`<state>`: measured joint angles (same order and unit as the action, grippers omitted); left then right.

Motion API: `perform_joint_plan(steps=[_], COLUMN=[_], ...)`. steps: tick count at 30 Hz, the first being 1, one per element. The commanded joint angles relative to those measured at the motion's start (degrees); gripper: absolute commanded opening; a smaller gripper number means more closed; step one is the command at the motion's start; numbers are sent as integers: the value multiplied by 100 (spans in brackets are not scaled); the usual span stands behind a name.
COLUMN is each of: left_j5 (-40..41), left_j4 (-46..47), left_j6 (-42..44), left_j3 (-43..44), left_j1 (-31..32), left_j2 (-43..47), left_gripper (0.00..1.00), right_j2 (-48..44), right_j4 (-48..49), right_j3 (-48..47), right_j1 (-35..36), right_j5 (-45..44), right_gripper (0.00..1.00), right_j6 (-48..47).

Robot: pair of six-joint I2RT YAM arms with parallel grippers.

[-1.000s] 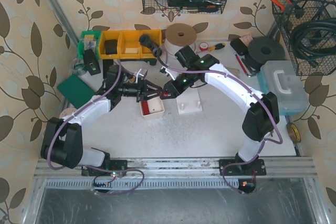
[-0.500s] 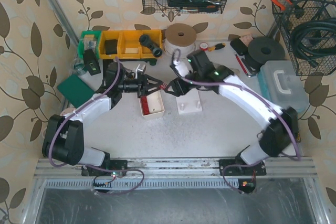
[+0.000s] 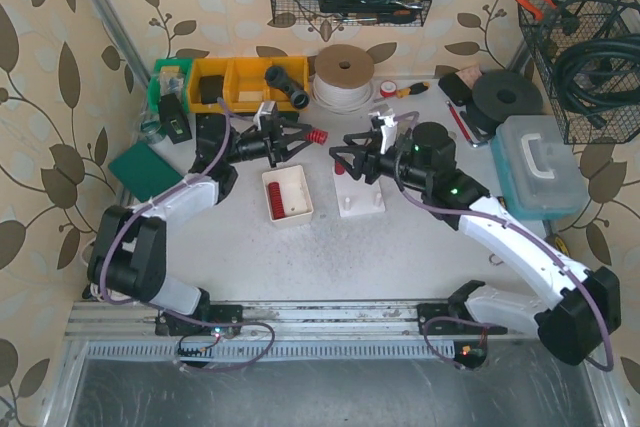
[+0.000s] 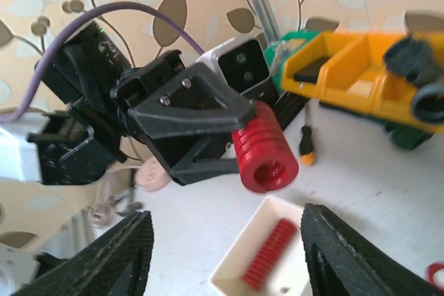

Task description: Install the large spring

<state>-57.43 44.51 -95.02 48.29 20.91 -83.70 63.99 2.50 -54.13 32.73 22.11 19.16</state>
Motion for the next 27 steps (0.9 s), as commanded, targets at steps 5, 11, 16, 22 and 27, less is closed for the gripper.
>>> perform_joint_plan(steps=[5,11,16,22,27], left_j5=[303,346,364,425,433], left_j4=[2222,2016,1783,1757,1660], left_j6=[-1364,-1201,-1007,-941,-860], left_j3=[46,-19,-14,16,91], left_j1=[318,433,555,646,691], left_j2=[-352,-214,-205,-254,-248], left_gripper=[0,0,0,0,0], right_j2=[268,254,494,649,647], right_j4=[2077,1899,1918,1668,1108], right_j3=[788,780,629,378,151], right_j1=[-508,-814,-849,-600,-233], right_j5=[1164,1264,1605,1609,1283], right_gripper=[67,69,68,66,63], right_j6=[1625,1823,2078,1962,1538])
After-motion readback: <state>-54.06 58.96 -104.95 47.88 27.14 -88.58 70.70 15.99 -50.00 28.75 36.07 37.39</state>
